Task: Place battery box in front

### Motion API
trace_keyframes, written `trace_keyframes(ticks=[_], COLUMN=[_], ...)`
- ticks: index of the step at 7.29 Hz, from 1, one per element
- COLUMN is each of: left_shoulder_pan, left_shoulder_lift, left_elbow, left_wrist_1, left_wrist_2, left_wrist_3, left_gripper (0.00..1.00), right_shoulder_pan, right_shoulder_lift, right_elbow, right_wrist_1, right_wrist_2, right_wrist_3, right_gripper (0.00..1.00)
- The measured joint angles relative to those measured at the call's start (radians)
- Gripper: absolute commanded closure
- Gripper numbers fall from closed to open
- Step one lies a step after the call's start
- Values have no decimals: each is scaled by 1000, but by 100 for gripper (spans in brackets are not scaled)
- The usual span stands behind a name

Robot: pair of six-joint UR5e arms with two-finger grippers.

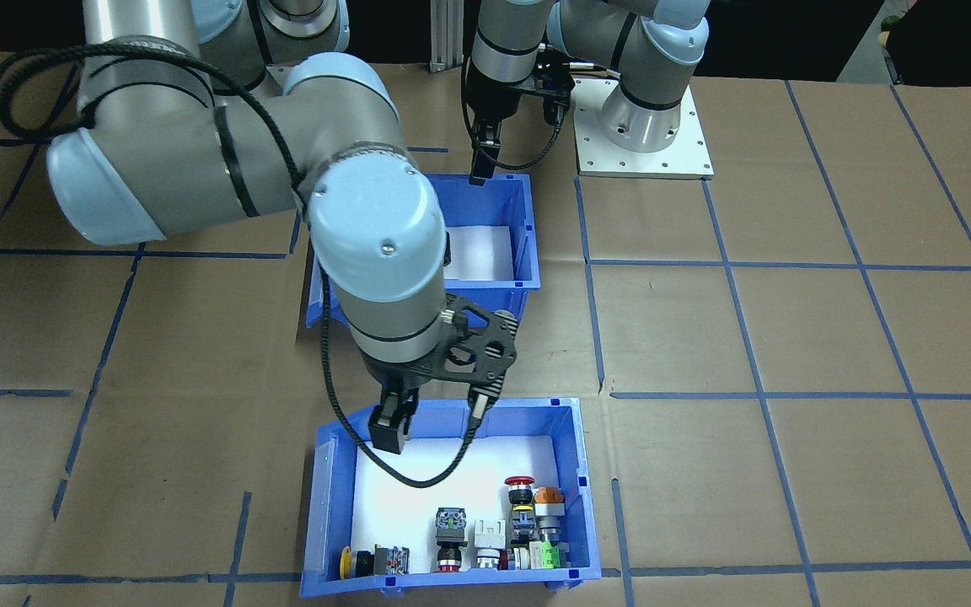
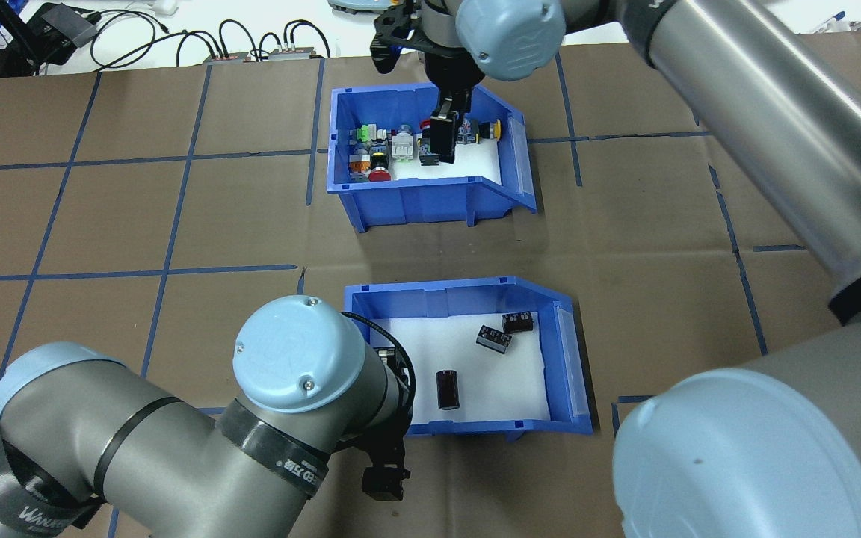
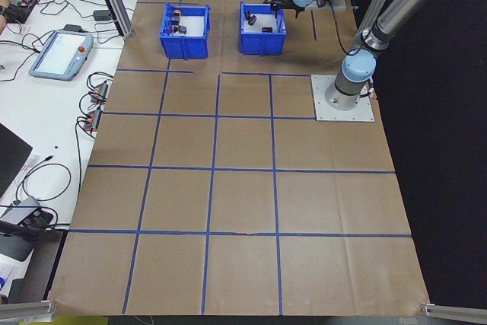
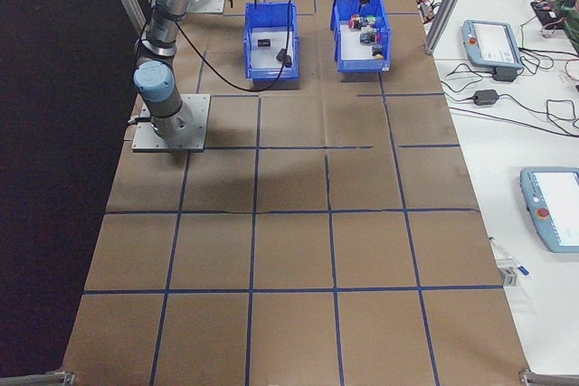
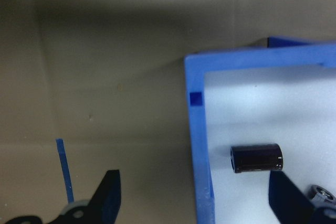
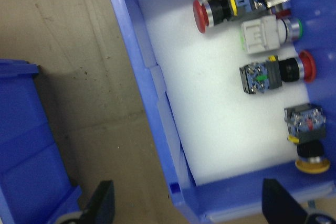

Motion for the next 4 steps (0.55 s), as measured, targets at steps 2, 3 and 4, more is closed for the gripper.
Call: trace_keyframes(ticks=[2, 3, 4], left_shoulder_pan=[-14, -18, -19], left_shoulder_lift=[-46, -65, -84], left_elbow=[0, -1, -2], left_wrist_1=[52, 70, 82], left_wrist_2=[4, 7, 8], left_wrist_3=[-21, -23, -25], left_gripper=[1, 1, 1], right_shoulder_pan=[59, 74, 86], right_shoulder_lift=[47, 57, 67], right_elbow=[-39, -34, -18], right_wrist_1=[-1, -1, -2], right_wrist_2=[-3, -3, -5], right_wrist_3=[-63, -72, -78], right_gripper=[0, 0, 0])
